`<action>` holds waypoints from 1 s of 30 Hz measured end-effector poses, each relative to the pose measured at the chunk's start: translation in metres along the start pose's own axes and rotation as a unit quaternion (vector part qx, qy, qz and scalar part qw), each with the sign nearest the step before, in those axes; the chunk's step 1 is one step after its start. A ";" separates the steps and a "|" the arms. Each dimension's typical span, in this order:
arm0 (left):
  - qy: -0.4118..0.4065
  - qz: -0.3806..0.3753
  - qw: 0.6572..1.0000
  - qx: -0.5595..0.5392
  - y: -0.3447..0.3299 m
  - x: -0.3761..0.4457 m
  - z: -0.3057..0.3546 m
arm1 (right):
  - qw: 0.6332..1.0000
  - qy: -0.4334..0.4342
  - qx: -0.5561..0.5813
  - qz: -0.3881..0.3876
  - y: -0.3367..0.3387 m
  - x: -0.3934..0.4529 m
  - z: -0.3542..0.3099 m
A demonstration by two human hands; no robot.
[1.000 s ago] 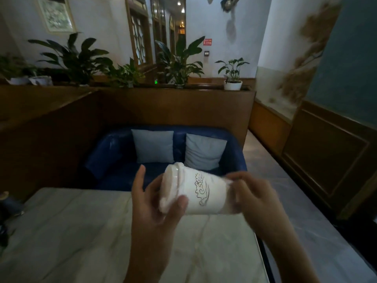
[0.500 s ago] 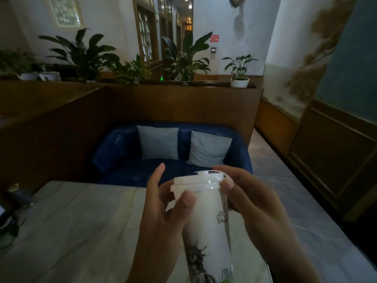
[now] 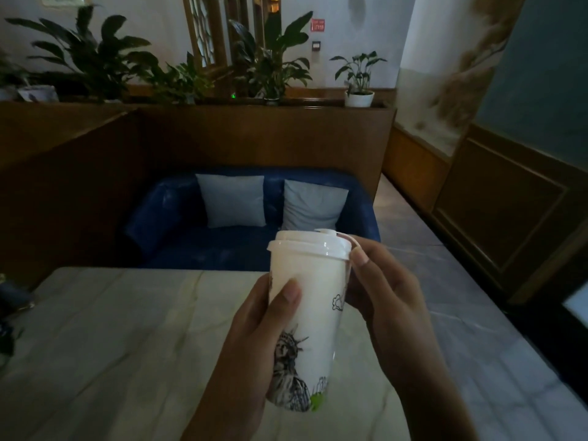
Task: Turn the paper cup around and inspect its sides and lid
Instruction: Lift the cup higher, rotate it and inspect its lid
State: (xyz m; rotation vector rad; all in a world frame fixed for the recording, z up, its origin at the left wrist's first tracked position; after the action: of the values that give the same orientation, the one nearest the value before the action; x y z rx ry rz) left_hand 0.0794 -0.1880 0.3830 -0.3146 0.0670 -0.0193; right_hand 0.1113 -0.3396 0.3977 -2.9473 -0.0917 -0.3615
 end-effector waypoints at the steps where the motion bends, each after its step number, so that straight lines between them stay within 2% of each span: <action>1: -0.001 0.001 1.000 0.001 0.001 0.000 0.000 | 1.000 0.000 0.001 -0.001 0.000 0.000 0.000; 13: -0.017 -0.018 1.000 0.006 0.001 -0.001 0.005 | 0.999 0.012 -0.033 0.003 0.004 0.000 -0.004; 20: -0.107 0.027 0.988 0.112 -0.002 -0.007 0.015 | 0.996 0.061 -0.070 0.017 0.009 0.002 -0.011; 26: -0.125 0.070 0.981 0.133 -0.009 -0.008 0.021 | 0.996 0.047 -0.076 0.015 0.008 0.001 -0.011; 30: -0.139 0.118 0.962 0.201 -0.013 -0.008 0.020 | 0.996 0.032 -0.083 0.015 0.005 0.002 -0.010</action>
State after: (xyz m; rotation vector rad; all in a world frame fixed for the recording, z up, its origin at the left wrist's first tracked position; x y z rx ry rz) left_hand 0.0723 -0.1936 0.4065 0.1008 -0.1774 0.2464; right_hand 0.1114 -0.3457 0.4072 -3.0942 -0.0079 -0.4794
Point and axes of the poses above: each hand's wrist, its own x-axis towards the middle knuckle, its own y-axis out of the back of the hand, z = x × y, the point moved 2 cm from there along x, towards the middle knuckle, and after that the axes turned 3 degrees about -x, right-handed, at the moved point
